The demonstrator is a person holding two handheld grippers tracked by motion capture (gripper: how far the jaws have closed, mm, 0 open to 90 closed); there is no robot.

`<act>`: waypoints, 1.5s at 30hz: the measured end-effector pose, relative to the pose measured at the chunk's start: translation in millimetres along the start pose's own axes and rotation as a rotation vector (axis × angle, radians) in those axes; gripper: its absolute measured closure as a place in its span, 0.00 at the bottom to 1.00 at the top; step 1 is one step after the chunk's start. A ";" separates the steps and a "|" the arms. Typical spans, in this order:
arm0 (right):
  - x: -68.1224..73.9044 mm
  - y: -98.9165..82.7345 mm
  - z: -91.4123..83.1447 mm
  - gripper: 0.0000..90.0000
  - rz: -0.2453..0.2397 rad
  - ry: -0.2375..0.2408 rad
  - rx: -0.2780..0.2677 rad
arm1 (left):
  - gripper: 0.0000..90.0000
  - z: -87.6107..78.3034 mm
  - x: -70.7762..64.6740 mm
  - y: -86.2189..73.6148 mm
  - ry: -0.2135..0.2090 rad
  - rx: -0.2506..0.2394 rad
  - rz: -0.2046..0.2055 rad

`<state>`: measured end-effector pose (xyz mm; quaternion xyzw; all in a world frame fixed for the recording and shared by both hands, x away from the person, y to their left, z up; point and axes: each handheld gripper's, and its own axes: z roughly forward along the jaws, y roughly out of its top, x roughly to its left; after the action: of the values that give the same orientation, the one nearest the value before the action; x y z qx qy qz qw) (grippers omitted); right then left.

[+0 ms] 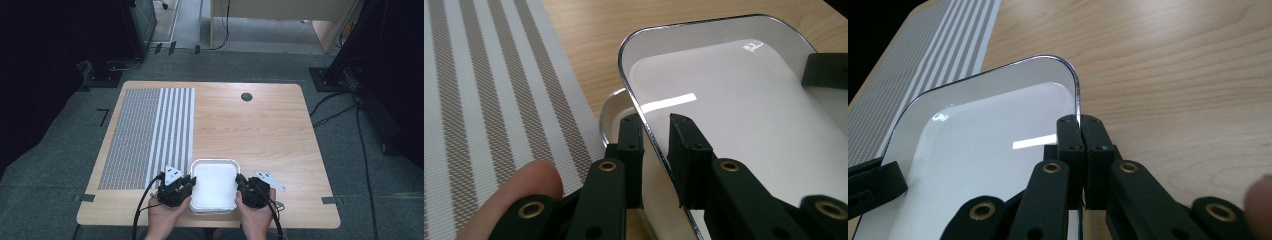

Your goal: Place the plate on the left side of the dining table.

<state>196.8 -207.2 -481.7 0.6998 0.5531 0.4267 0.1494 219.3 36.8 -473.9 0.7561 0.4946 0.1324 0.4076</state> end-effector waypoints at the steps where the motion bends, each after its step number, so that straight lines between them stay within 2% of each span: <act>1: 2.5 1.3 1.0 0.99 -0.004 0.001 -0.001 | 0.86 -0.9 1.8 1.2 0.002 -0.001 0.000; 14: 43.2 20.4 21.0 0.99 -0.032 0.051 0.020 | 0.89 -21.2 38.8 21.4 0.059 -0.039 -0.013; 15: 43.2 20.4 21.0 0.99 -0.032 0.051 0.020 | 0.89 -21.2 38.8 21.4 0.059 -0.039 -0.013; 16: 51.5 22.0 25.0 1.00 -0.038 0.054 0.016 | 0.89 -24.6 45.6 24.2 0.072 -0.041 -0.012; 22: 75.1 26.8 37.8 1.00 -0.053 0.067 0.016 | 0.90 -32.4 69.6 32.5 0.090 -0.048 -0.025; 23: 75.1 26.8 37.8 1.00 -0.053 0.067 0.016 | 0.90 -32.4 69.6 32.5 0.090 -0.048 -0.025; 24: 83.5 28.8 43.7 1.00 -0.051 0.073 0.018 | 0.90 -34.5 76.6 36.1 0.100 -0.048 -0.026; 29: 100.8 34.4 55.1 1.00 -0.060 0.079 0.019 | 0.91 -39.3 93.4 44.0 0.126 -0.051 -0.030; 31: 107.2 36.6 59.4 1.00 -0.065 0.082 0.018 | 0.91 -39.9 96.0 44.9 0.129 -0.053 -0.030; 32: 112.7 38.3 63.0 1.00 -0.068 0.082 0.018 | 0.91 -41.4 103.6 47.1 0.139 -0.055 -0.033; 35: 118.9 40.0 67.6 1.00 -0.074 0.083 0.019 | 0.91 -42.5 110.8 48.8 0.147 -0.055 -0.039; 36: 125.8 41.3 73.3 1.00 -0.072 0.086 0.024 | 0.91 -43.6 117.6 50.4 0.153 -0.055 -0.045; 42: 145.0 46.6 92.1 1.00 -0.076 0.101 0.039 | 0.91 -46.1 142.5 57.3 0.170 -0.052 -0.056; 43: 147.9 47.7 95.3 1.00 -0.074 0.105 0.042 | 0.92 -46.1 142.5 57.3 0.170 -0.052 -0.056; 45: 153.5 49.1 101.8 1.00 -0.080 0.114 0.049 | 0.92 -46.3 154.2 62.1 0.184 -0.050 -0.059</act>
<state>309.8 -59.0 -442.1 0.6551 0.5985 0.4459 0.1177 304.5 180.1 -429.5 0.7155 0.5484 0.2014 0.3831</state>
